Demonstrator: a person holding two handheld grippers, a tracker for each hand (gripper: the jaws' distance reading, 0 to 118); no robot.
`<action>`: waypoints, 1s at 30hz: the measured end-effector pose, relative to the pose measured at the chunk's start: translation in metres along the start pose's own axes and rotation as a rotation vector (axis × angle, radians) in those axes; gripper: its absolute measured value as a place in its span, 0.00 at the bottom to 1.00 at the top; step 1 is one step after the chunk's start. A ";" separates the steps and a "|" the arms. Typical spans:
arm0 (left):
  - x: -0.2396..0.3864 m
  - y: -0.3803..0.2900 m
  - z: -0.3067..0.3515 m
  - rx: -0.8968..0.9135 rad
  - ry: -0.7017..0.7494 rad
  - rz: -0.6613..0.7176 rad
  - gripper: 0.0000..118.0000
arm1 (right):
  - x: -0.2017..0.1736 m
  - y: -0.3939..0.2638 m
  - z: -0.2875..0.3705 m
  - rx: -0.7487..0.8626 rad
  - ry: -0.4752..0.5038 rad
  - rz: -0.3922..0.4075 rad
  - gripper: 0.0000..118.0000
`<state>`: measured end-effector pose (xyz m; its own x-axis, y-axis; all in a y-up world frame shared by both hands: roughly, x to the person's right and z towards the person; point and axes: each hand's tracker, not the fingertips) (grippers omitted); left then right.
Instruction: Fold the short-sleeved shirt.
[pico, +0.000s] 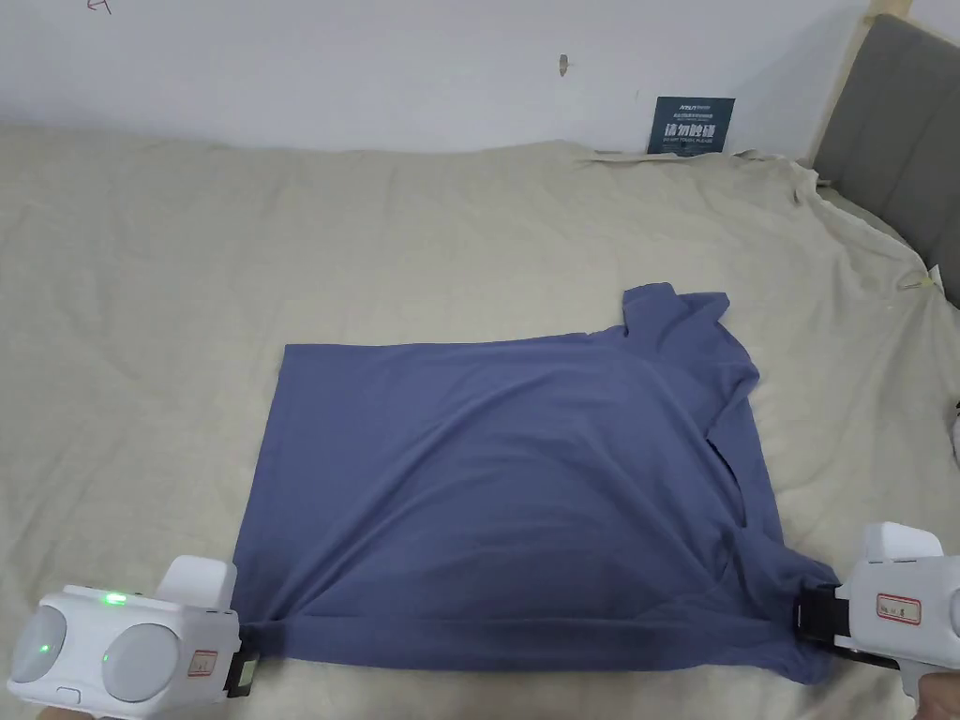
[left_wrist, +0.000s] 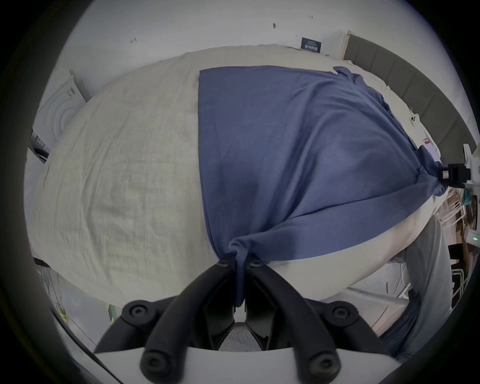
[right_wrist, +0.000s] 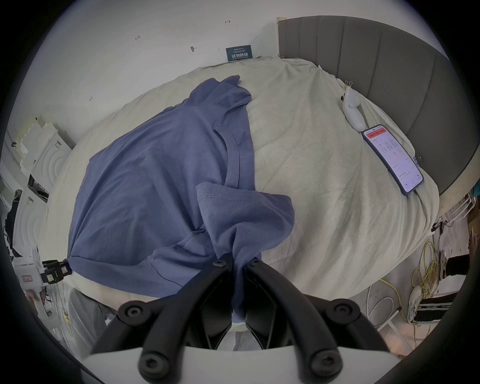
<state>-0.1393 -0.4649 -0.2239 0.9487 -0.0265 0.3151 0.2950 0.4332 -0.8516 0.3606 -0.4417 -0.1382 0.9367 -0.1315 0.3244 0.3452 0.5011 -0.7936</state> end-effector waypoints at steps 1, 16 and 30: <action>-0.002 0.000 0.003 0.001 -0.002 0.018 0.00 | 0.000 0.000 0.000 0.000 0.001 -0.001 0.04; -0.028 0.035 0.076 0.372 -0.058 0.342 0.00 | 0.007 0.038 0.047 0.167 0.051 -0.026 0.04; -0.027 0.163 0.011 0.322 0.066 0.191 0.00 | -0.045 0.157 -0.023 0.265 -0.097 0.065 0.04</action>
<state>-0.1179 -0.3842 -0.3663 0.9915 0.0290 0.1270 0.0711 0.6966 -0.7140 0.3742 -0.3772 -0.2889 0.9420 -0.0159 0.3353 0.2455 0.7138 -0.6560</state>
